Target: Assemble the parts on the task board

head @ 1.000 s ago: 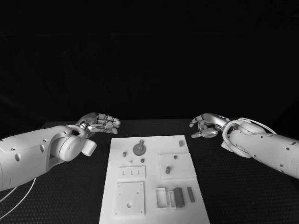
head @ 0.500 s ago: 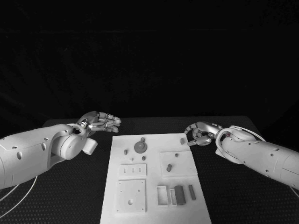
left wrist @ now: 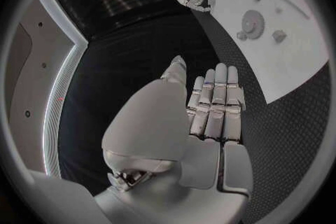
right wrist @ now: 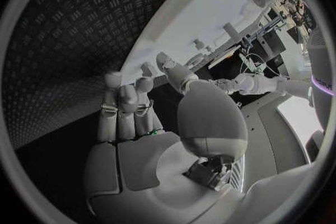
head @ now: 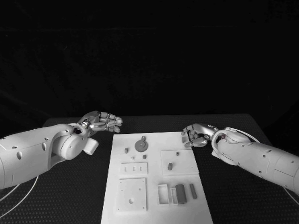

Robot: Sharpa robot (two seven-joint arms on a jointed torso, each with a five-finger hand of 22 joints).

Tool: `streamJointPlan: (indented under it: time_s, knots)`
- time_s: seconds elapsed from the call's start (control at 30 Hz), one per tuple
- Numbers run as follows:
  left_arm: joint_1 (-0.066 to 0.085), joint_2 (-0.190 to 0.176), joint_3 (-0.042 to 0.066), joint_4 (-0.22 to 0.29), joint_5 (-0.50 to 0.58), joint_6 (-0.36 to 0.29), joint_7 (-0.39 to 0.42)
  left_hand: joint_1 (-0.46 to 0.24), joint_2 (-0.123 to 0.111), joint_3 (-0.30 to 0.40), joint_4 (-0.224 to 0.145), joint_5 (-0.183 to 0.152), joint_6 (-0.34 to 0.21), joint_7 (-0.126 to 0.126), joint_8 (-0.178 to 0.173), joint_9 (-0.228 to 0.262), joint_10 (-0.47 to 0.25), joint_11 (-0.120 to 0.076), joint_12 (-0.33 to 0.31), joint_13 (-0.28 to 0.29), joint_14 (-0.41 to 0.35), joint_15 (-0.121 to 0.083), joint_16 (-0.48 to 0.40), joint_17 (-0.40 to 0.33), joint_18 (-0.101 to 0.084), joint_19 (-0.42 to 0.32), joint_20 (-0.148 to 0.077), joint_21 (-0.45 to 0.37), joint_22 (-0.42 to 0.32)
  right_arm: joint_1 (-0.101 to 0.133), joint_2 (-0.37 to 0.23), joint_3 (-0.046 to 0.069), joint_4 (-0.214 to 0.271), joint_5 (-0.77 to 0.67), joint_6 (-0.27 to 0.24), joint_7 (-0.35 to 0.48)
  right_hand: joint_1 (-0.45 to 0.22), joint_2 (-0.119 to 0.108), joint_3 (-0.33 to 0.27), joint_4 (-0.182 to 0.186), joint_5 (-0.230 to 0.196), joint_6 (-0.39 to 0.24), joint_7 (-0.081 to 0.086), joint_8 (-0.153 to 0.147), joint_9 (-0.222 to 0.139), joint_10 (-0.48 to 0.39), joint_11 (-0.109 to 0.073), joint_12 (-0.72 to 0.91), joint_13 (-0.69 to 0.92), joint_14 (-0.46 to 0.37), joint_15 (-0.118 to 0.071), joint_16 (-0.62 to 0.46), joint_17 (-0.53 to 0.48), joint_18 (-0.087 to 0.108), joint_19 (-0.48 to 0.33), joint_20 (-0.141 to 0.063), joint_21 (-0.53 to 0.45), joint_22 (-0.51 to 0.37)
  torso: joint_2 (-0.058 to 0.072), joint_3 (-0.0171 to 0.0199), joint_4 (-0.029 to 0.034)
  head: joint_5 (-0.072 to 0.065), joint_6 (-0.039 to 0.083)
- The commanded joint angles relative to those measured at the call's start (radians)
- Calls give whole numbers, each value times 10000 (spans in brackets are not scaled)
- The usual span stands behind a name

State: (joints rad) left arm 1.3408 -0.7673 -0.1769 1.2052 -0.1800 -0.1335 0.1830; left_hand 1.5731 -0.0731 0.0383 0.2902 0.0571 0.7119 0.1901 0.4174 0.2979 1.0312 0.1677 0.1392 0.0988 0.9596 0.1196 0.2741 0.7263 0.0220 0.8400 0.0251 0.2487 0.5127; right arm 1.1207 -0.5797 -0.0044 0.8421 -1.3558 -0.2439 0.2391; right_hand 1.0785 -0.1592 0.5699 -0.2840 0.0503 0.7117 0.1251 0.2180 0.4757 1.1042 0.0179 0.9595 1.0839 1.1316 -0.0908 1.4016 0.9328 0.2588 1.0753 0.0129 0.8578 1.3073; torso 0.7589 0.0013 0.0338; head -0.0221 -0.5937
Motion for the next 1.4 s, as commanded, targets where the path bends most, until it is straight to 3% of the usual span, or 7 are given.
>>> streamJointPlan:
  time_s: [0.03, 0.23, 0.43, 0.97, 1.4]
  knots:
    - [6, -15, 13, 69, -15, 114, 96, 17, 84, -75, 1, -59, 64, 103, 30, 14, -1, 7, -27, 15, 41, 23, -45, 15, -90, 37, -36, -60, 9, -28, 10, -12, -15, -180, 9, 135, -4, 107, -67, 2, -1, 46, 18, 64, 17, 21, -38, 52, -11, 14, -9, 60, 16, 30, 26, -3, 71, 193, 55, 32, 19, 30, -24]
    - [7, -28, 14, 92, -15, 139, 48, 0, 81, -86, 5, -59, 53, 126, 18, 12, -10, 13, -35, 17, 45, 23, -51, 22, -90, 41, -36, -63, 11, -29, 22, -15, -97, -180, -10, 144, -34, 227, -90, 9, 0, 212, 53, 195, 78, 28, -6, 102, -27, 27, 19, 93, 25, 30, 42, -16, 100, 194, 85, 58, 19, 35, -28]
    - [6, 23, 14, 65, -16, 158, 54, -17, 82, -93, 6, -58, 43, 146, 8, 11, -19, 19, -43, 18, 47, 23, -57, 27, -90, 43, -36, -67, 13, -29, 42, -15, -99, -179, 30, 132, -1, 337, -96, -17, 0, 477, 90, 364, 150, 48, 31, 163, -47, 55, 55, 126, 29, 30, 63, -38, 134, 194, 77, 48, 18, 20, -58]
    - [6, 42, 13, 37, -16, 165, 58, -24, 94, -93, 5, -58, 45, 151, 4, 13, -17, 19, -45, 22, 50, 22, -62, 33, -89, 47, -37, -69, 15, -29, 120, -16, -170, -179, -48, 28, -89, 943, -107, 12, -1, 1499, 154, 871, 417, 127, 90, 342, -129, 165, 114, 228, 36, 30, 142, -83, 239, 192, 66, 38, 36, -26, -114]
    - [6, 34, 13, 19, -16, 177, 38, -33, 93, -96, 5, -59, 46, 155, 1, 14, -17, 21, -47, 25, 53, 21, -67, 38, -89, 49, -37, -72, 16, -29, 153, -16, -159, -230, -38, -117, -207, 924, -154, 35, -1, 1657, 109, 899, 469, 226, 47, 444, -153, 257, 74, 308, 54, 30, 228, -123, 322, 197, 74, 42, 32, -61, -141]
